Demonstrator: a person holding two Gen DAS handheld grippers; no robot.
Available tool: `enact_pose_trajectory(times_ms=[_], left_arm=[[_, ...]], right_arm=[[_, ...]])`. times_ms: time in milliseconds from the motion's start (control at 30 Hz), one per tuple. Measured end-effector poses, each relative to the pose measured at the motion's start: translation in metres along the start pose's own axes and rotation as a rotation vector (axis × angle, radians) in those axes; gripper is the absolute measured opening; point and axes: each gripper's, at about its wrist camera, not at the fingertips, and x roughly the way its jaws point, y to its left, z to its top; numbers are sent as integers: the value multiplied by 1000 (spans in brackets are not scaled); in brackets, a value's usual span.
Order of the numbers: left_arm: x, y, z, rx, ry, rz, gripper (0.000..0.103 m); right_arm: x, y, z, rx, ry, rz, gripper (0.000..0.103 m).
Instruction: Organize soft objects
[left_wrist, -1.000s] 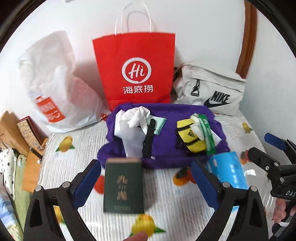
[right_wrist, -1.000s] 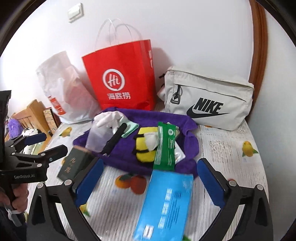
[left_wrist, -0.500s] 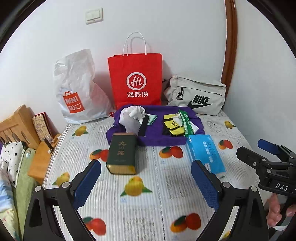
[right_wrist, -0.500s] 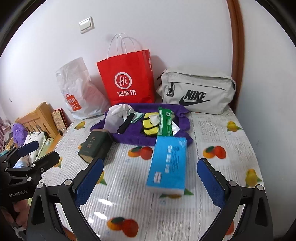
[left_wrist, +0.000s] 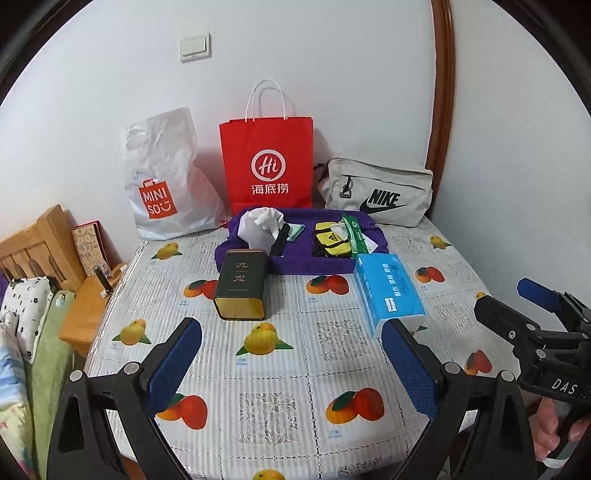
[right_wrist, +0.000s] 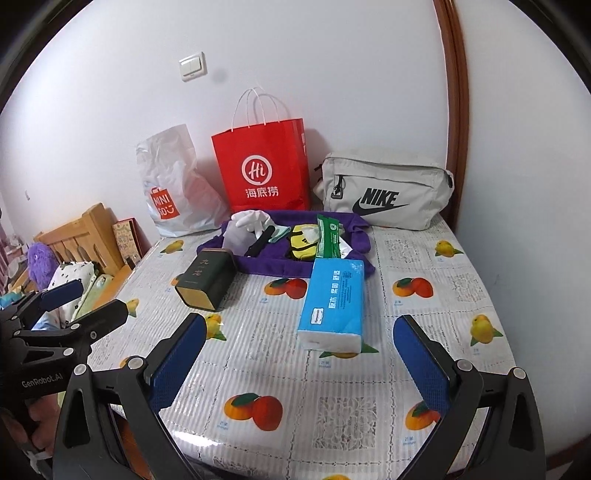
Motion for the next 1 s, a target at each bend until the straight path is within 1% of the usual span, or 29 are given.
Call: enact_pose_trajectory(times_ms=[200, 467, 700, 1000], left_arm=[[-13, -3, -4, 11, -25, 9, 99], [-11, 3, -5, -5, -14, 16, 99], [-9, 7, -7, -10, -6, 6, 99], [-8, 4, -10, -7, 1, 9, 99]], right_arm=[[-6, 1, -4, -4, 0, 1, 100], [-4, 2, -7, -10, 14, -7, 100], [-5, 2, -9, -9, 18, -18, 100], [-4, 2, -11, -3, 20, -15, 100]])
